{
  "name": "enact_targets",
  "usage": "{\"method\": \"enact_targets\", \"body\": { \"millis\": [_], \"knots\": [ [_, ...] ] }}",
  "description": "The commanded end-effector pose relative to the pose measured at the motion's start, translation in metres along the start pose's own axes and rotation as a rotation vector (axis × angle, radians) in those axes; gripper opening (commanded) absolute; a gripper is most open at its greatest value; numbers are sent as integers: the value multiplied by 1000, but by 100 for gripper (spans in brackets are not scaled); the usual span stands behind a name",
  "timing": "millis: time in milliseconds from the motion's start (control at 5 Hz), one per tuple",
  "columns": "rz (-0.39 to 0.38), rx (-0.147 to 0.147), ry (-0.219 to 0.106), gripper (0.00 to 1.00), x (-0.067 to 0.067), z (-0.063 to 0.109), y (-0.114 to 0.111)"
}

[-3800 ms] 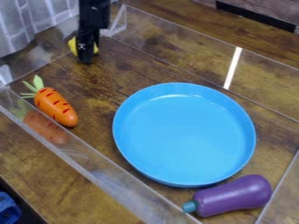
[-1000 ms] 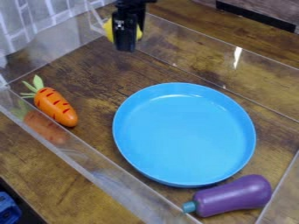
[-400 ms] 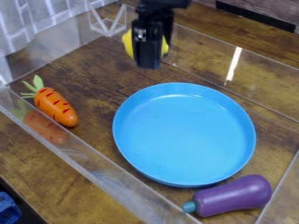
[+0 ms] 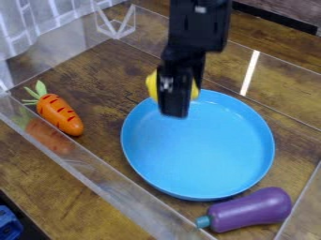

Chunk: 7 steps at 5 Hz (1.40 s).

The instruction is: Put the lemon on the blue tray

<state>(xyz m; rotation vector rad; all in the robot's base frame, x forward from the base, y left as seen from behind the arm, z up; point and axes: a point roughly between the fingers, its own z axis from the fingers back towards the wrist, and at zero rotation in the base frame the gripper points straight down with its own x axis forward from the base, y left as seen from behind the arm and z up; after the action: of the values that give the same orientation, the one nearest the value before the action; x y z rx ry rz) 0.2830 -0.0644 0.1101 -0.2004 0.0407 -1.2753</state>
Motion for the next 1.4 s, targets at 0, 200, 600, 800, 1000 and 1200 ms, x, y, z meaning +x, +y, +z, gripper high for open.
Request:
{"method": "enact_targets", "body": {
  "millis": [0, 200, 600, 800, 1000, 1200],
  "knots": [
    [15, 63, -35, 0, 9, 17, 0],
    [47, 66, -41, 100, 9, 13, 5],
    [129, 54, -59, 100, -8, 1, 12],
    [233, 58, -72, 100, -9, 0, 24],
    [342, 63, -81, 100, -11, 0, 37],
    [361, 56, -77, 100, -17, -1, 41]
  ]
}}
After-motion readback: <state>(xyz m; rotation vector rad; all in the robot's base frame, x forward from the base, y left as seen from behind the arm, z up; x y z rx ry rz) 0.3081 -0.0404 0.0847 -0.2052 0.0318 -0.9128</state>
